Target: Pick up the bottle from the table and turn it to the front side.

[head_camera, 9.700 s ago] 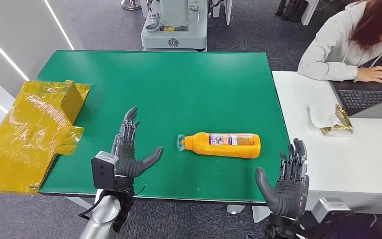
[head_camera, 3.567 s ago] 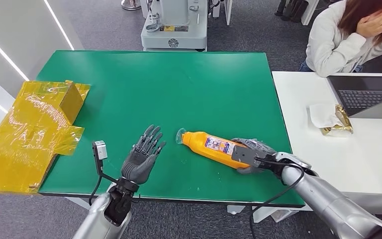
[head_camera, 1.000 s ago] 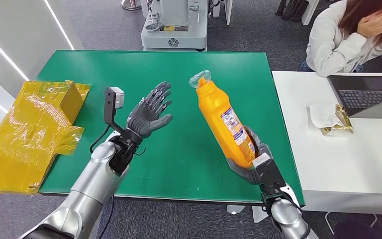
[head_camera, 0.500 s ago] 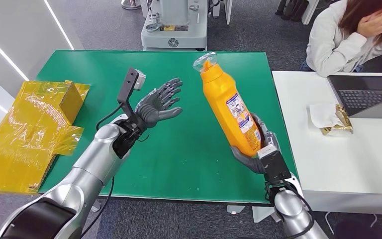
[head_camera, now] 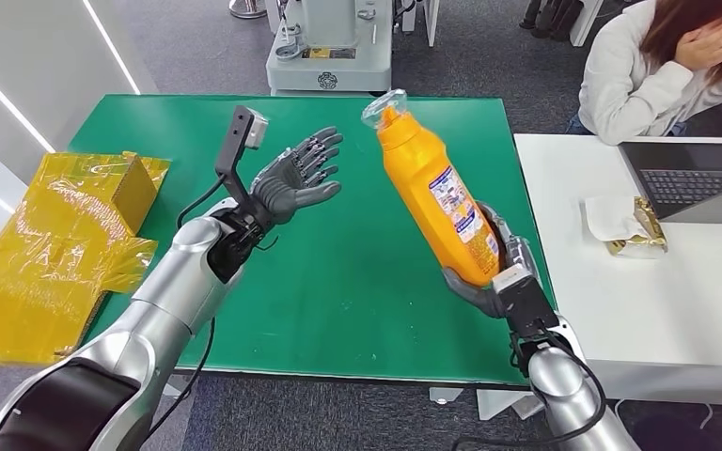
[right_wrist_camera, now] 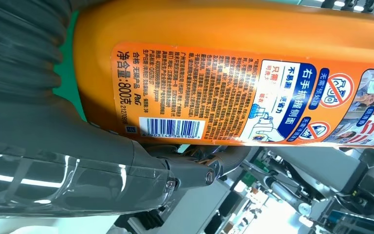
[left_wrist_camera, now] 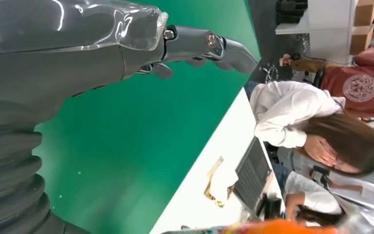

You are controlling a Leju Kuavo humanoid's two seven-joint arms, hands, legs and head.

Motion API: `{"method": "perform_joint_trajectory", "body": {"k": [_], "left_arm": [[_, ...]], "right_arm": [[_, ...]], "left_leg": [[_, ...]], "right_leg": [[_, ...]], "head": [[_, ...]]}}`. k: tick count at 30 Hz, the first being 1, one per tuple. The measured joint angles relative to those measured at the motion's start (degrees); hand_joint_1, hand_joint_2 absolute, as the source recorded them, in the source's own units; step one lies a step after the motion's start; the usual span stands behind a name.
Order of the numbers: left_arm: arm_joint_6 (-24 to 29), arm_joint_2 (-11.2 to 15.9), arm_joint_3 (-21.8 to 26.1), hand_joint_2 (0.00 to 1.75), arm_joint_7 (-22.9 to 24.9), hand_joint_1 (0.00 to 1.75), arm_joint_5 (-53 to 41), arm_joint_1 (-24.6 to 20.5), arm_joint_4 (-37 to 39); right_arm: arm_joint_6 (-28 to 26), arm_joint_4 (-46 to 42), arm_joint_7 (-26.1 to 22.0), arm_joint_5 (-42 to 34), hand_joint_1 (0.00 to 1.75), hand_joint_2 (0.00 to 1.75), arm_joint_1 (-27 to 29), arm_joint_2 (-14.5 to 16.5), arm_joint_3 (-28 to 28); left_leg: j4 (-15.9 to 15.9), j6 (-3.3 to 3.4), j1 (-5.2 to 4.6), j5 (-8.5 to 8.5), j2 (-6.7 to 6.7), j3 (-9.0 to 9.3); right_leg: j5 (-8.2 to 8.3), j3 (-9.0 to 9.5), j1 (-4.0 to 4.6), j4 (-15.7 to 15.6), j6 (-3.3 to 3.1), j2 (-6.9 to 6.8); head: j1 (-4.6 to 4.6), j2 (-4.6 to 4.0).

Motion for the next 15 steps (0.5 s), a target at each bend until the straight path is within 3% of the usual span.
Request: {"method": "perform_joint_trajectory", "body": {"k": [15], "left_arm": [[-1.19,-3.39,0.01,1.75,4.3,0.0,9.77,-6.19,-1.9]], "right_arm": [[-1.28,2.67,-0.25,0.09,1.75,1.75,-2.66,1.27,1.15]], "left_leg": [[0.02,0.0,-0.01,0.0,-0.04,-0.04]], "right_leg": [[0.0,0.0,-0.01,-0.01,0.01,-0.05]], "head": [[-0.01,0.0]]}}
